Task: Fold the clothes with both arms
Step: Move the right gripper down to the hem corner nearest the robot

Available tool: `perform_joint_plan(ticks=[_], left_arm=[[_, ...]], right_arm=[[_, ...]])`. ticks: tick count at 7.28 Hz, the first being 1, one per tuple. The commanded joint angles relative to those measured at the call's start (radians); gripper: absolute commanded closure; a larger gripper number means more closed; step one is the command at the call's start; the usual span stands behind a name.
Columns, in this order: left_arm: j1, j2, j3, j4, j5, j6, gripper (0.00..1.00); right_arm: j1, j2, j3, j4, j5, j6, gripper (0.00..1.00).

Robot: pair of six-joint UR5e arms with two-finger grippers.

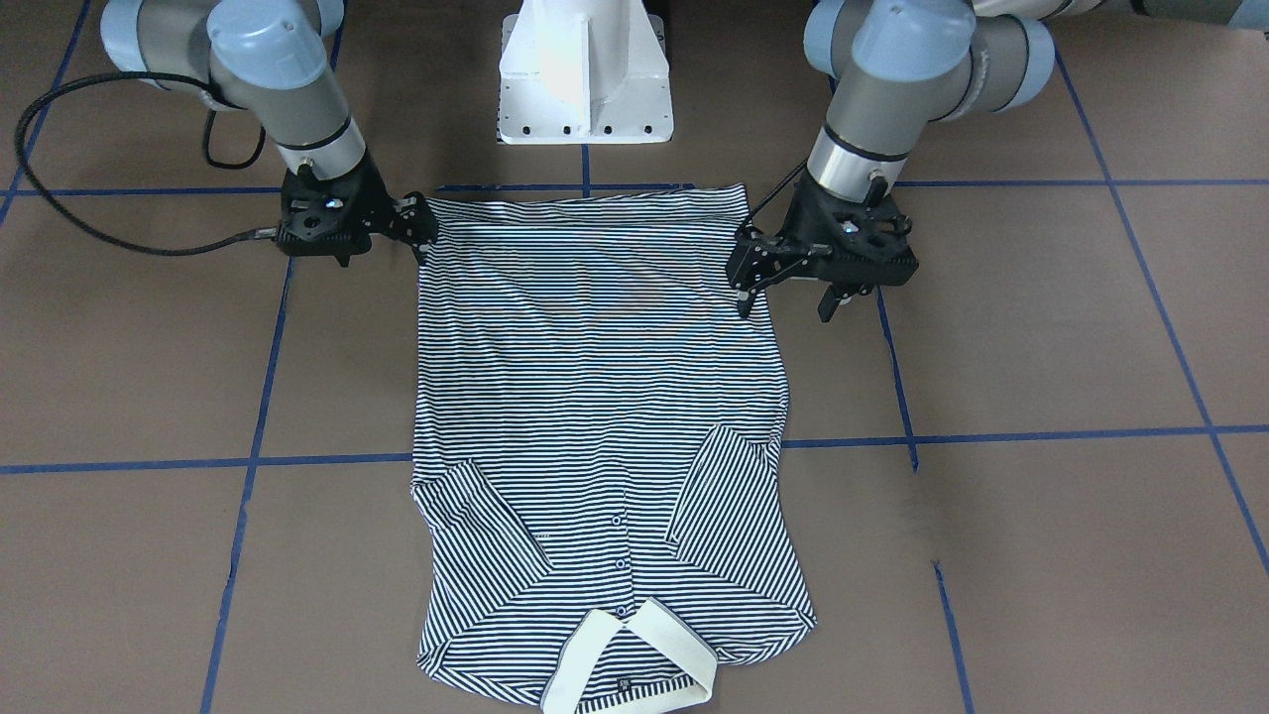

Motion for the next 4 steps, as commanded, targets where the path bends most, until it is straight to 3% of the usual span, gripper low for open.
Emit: perform_joint_plan(ticks=[1,4], left_arm=[[0.008,0.025,-0.077,0.018,-0.003,-0.04,0.0],[0.008,0.009,-0.08,0.018,-0.003,-0.059,0.0]], right_arm=[[-0.177,-0.058,0.015,0.096,-0.172,0.158,0.0],[-0.212,-0.058,-0.037,0.09,-0.189,0.16,0.02]])
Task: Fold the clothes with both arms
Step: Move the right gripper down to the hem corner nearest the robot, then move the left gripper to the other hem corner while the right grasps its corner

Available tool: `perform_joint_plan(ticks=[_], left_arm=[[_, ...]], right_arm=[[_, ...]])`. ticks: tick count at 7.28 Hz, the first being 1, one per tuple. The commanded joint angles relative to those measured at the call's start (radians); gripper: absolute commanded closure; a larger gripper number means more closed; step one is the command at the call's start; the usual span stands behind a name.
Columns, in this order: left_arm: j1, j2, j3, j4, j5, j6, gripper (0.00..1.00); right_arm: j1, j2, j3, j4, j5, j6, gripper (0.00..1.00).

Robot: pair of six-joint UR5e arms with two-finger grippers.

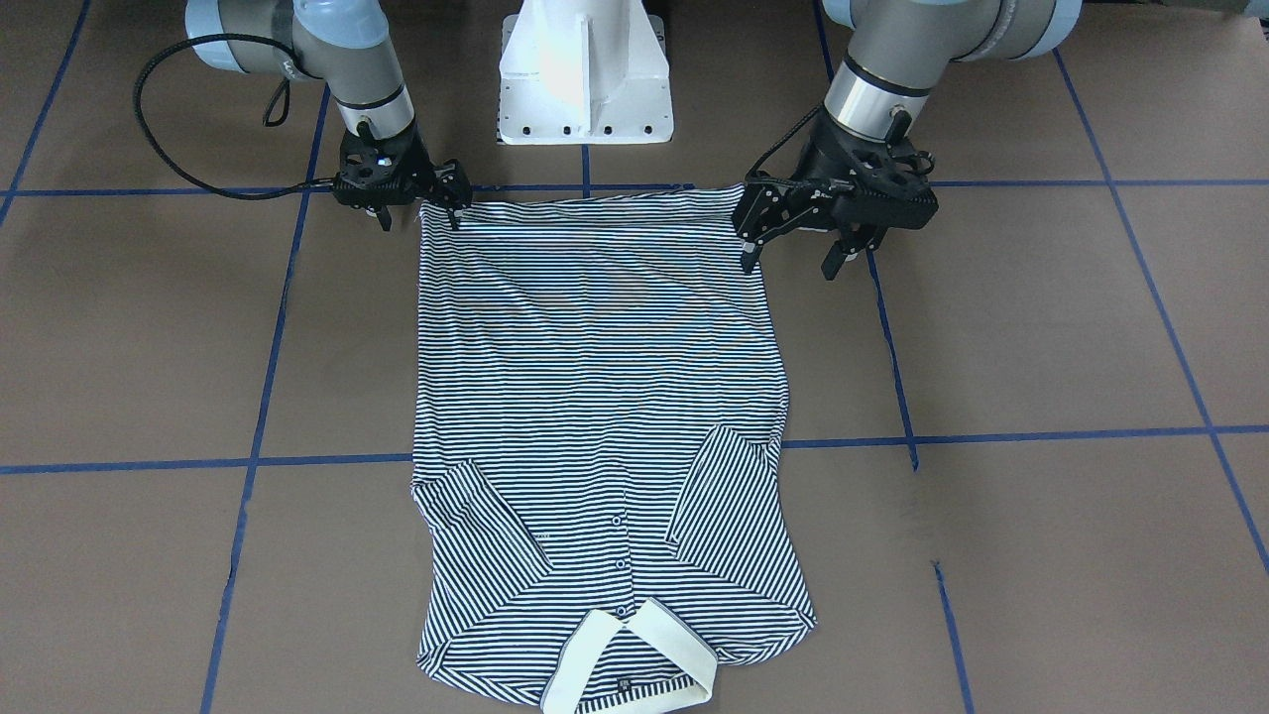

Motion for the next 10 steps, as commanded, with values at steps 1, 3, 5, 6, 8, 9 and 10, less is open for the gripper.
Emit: perform_joint_plan(ticks=[1,3,5,6,8,9,10], left_arm=[[0.001,-0.016,-0.001,0.003,-0.002,-0.01,0.0],[0.001,-0.016,-0.001,0.003,-0.002,-0.01,0.0],[0.001,-0.016,0.001,0.003,-0.003,-0.008,0.0],[0.001,-0.016,0.001,0.003,-0.003,-0.01,0.0],[0.001,-0.016,-0.007,0.003,-0.003,-0.008,0.0],[0.001,-0.016,-0.007,0.003,-0.003,-0.008,0.0],[0.001,-0.016,-0.007,0.003,-0.005,-0.008,0.0]], right_arm=[[-0.019,-0.006,-0.016,-0.014,0.0,0.003,0.02],[-0.03,-0.002,-0.011,-0.037,0.003,0.003,0.04],[-0.048,0.005,-0.005,-0.039,0.006,0.003,0.04],[-0.06,0.005,-0.005,-0.039,0.006,0.005,0.04],[-0.064,0.0,0.0,-0.039,0.015,0.005,0.31],[-0.062,-0.003,0.009,-0.04,0.019,0.005,0.57],[-0.059,-0.006,0.024,-0.04,0.031,0.005,0.69]])
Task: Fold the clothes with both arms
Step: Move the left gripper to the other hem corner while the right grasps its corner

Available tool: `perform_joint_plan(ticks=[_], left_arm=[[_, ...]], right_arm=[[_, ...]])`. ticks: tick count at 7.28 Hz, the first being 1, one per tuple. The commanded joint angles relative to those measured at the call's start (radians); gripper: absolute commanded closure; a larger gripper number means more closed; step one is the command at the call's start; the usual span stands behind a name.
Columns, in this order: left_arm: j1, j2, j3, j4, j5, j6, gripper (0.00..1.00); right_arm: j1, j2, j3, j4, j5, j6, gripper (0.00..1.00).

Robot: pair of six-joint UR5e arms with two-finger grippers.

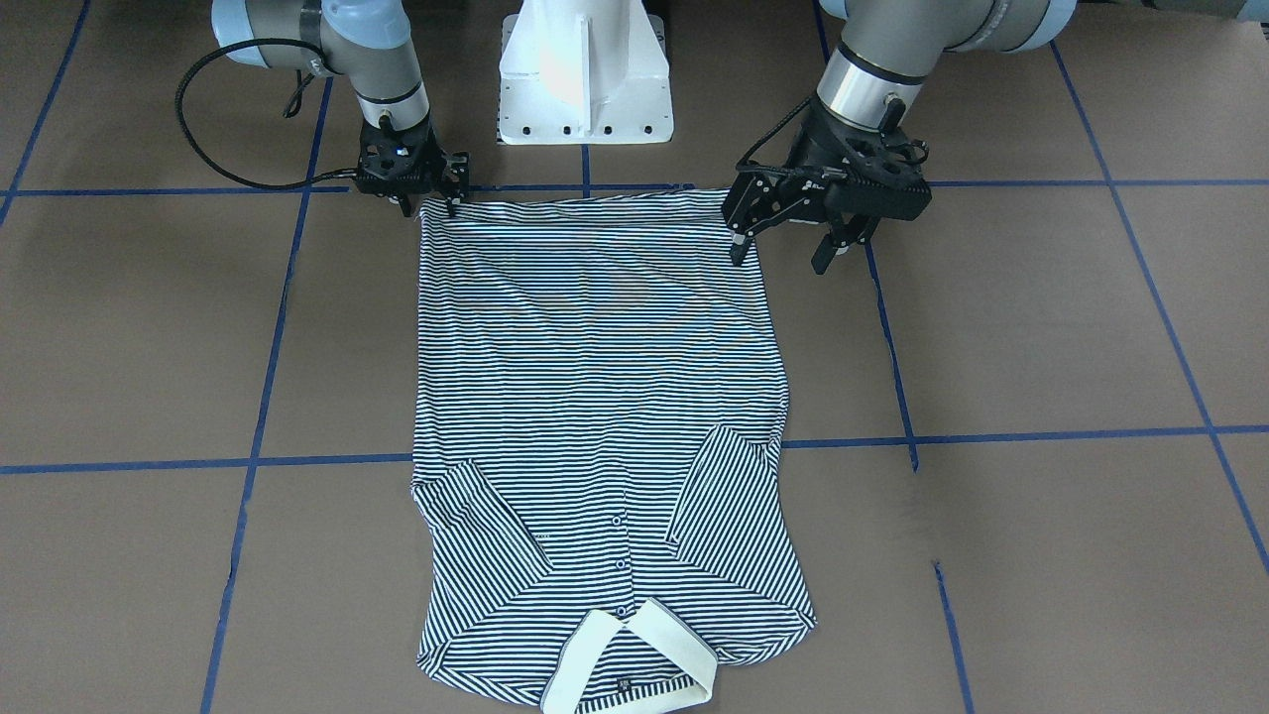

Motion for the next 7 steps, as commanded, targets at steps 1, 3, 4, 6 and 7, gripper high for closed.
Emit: perform_joint_plan(ticks=[1,3,4,6,7], left_arm=[[0.0,0.002,-0.001,0.0,-0.003,0.0,0.0],[0.0,0.0,0.001,0.0,-0.003,0.002,0.0],[0.0,-0.003,0.001,0.0,-0.003,0.0,0.0],[0.008,0.008,0.019,0.015,-0.003,-0.061,0.0],[0.032,0.033,-0.002,0.027,-0.003,-0.177,0.0]], right_arm=[[0.002,-0.002,0.017,-0.001,0.016,-0.002,0.75],[0.001,-0.001,0.014,-0.001,0.016,-0.002,0.9],[0.002,-0.001,0.014,-0.001,0.016,-0.002,1.0],[0.004,0.002,0.02,0.001,0.009,-0.002,1.0],[0.007,0.002,0.026,0.001,0.006,-0.002,1.0]])
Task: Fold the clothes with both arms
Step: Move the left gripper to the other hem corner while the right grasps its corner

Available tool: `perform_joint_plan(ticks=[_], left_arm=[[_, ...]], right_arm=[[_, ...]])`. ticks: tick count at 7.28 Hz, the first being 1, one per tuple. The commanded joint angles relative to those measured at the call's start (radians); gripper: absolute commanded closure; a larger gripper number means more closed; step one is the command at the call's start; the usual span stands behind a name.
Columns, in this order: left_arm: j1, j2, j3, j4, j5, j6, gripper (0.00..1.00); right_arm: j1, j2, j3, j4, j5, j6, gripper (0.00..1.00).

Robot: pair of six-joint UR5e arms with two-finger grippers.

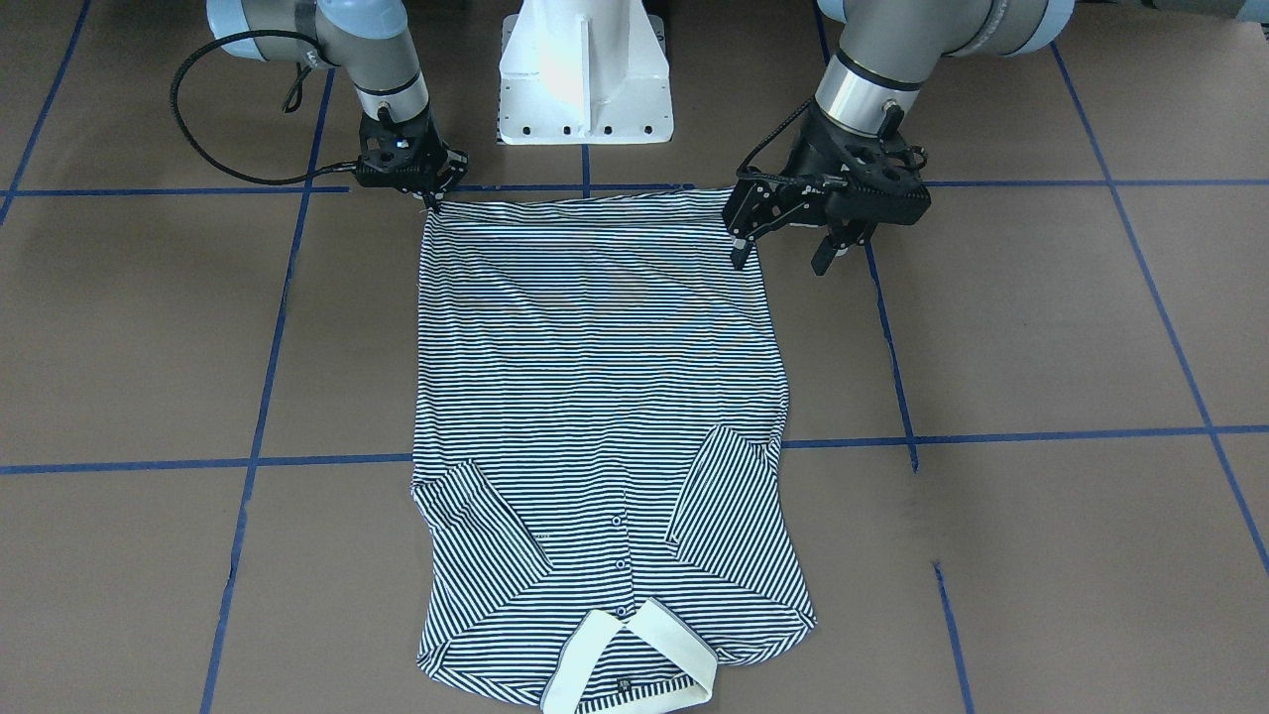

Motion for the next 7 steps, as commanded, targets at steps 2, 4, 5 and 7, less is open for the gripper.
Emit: perform_joint_plan(ticks=[2,4,5,7], left_arm=[[0.233,0.068,-0.033,0.023,0.085,-0.322,0.0],[0.349,0.131,-0.033,0.02,0.165,-0.479,0.0],[0.387,0.165,-0.033,0.017,0.204,-0.538,0.0],[0.462,0.176,-0.021,0.017,0.239,-0.613,0.0]], right_arm=[[0.026,0.007,0.016,0.002,-0.004,0.0,1.0],[0.039,0.003,0.05,0.002,-0.002,-0.002,1.0],[0.039,0.01,0.052,0.002,-0.001,-0.002,1.0],[0.039,0.01,0.052,0.002,-0.002,-0.002,1.0]])
